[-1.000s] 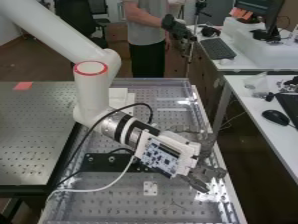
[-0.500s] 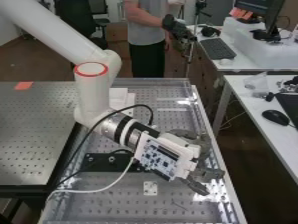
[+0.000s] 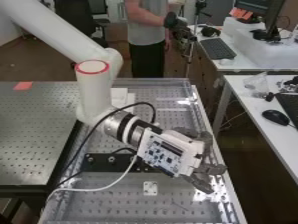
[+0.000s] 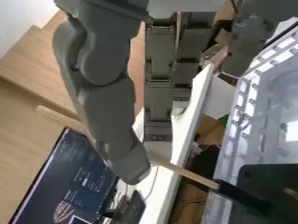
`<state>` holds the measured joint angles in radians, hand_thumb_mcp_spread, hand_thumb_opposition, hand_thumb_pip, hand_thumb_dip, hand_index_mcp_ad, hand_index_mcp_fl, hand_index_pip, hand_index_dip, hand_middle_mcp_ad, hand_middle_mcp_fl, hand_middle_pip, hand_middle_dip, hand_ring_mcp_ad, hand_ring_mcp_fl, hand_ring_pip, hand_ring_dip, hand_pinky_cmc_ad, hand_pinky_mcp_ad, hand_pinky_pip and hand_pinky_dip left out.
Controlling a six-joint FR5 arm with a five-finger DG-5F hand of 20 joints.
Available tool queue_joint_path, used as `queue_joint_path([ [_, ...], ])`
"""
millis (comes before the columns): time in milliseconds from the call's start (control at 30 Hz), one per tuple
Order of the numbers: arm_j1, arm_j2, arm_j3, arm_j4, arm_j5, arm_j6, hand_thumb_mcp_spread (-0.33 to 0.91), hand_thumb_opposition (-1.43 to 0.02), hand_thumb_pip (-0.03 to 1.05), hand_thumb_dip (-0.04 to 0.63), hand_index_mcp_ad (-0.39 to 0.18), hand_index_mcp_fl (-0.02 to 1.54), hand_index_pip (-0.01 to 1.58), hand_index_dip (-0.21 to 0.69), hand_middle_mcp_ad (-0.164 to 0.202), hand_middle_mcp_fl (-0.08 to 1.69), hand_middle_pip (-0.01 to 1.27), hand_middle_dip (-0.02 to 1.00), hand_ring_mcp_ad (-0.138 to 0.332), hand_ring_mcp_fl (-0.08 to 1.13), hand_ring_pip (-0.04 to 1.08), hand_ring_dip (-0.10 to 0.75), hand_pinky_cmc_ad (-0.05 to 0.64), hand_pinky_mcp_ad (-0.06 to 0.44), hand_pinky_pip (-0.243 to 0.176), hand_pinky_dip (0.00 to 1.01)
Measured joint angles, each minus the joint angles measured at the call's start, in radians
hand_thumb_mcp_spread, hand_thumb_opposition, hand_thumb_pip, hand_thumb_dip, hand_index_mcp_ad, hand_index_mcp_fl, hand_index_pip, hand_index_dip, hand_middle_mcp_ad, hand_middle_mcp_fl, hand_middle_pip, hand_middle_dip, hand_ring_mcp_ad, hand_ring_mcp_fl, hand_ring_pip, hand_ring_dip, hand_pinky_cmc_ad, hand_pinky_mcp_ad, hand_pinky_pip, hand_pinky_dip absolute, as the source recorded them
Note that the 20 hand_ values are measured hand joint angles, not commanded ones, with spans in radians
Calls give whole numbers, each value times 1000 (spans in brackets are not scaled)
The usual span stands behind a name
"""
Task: Grab the chopstick and place it in the clear container
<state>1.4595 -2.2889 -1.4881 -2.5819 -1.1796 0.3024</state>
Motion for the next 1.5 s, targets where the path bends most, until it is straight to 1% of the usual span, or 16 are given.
queue_joint_path([
  [67, 0, 0, 6, 1, -3, -8, 784, -1084, 433, 237, -286, 1131, 674, 281, 5, 1330, 175, 714, 0, 476, 113, 494, 398, 314, -35, 180],
  [100, 0, 0, 8, 1, -4, -10, 785, -1080, 433, 234, -286, 1129, 674, 281, 5, 1330, 175, 709, 0, 476, 113, 494, 400, 314, -35, 180],
  [167, 0, 0, 13, 4, -8, -17, 785, -1080, 433, 237, -286, 1148, 661, 284, 2, 1326, 175, 709, 2, 471, 113, 494, 380, 311, -35, 180],
  [233, 1, 0, 15, 6, -9, -23, 785, -1080, 433, 234, -271, 1143, 646, 298, 5, 1323, 175, 709, 0, 494, 113, 494, 382, 312, -33, 180],
  [400, 0, 0, 22, 11, -8, -39, 792, -1096, 431, 234, -269, 1190, 581, 316, 5, 1361, 173, 682, 0, 490, 113, 497, 379, 316, -33, 180],
  [467, -1, 0, 25, 13, -10, -45, 794, -1096, 435, 234, -264, 1190, 581, 319, 2, 1363, 173, 686, 0, 494, 113, 497, 379, 312, -37, 180],
  [533, -3, 1, 29, 13, -15, -52, 792, -1096, 435, 234, -253, 1203, 552, 332, 5, 1361, 173, 682, 0, 510, 115, 503, 379, 314, -24, 178],
  [700, -7, 18, 38, 16, -24, -86, 792, -1098, 435, 234, -253, 1227, 527, 337, 5, 1381, 176, 670, 0, 508, 119, 506, 379, 312, -16, 180],
  [833, -10, 33, 47, 10, -26, -106, 792, -1098, 435, 234, -253, 1239, 517, 347, 7, 1379, 175, 665, 0, 517, 119, 506, 379, 312, -19, 180],
  [900, -11, 46, 52, 7, -30, -116, 792, -1098, 435, 234, -253, 1267, 501, 344, 7, 1405, 173, 656, 0, 524, 115, 506, 379, 312, -16, 180],
  [1100, -9, 78, 60, -16, -35, -133, 789, -1098, 435, 234, -253, 1267, 499, 353, 7, 1405, 173, 656, 0, 524, 119, 506, 379, 316, -14, 180],
  [1200, -3, 110, 55, -23, -40, -150, 789, -1094, 431, 234, -253, 1281, 482, 365, 14, 1414, 173, 653, 0, 525, 119, 506, 379, 316, -14, 180],
  [1233, -1, 119, 52, -24, -42, -157, 792, -1098, 431, 234, -255, 1278, 468, 365, 24, 1410, 173, 653, 0, 525, 119, 506, 379, 316, -14, 180],
  [1367, 16, 169, 23, -22, -51, -201, 792, -1098, 431, 234, -253, 1281, 466, 394, 21, 1414, 176, 653, 2, 543, 119, 506, 380, 326, -16, 180],
  [1400, 18, 173, 20, -21, -52, -205, 792, -1098, 431, 234, -258, 1286, 456, 394, 21, 1410, 173, 653, 2, 543, 119, 506, 380, 326, -12, 180],
  [1500, 36, 212, -8, -13, -61, -250, 792, -1098, 431, 234, -253, 1288, 452, 400, 21, 1410, 173, 653, 2, 543, 119, 506, 380, 326, -12, 180],
])
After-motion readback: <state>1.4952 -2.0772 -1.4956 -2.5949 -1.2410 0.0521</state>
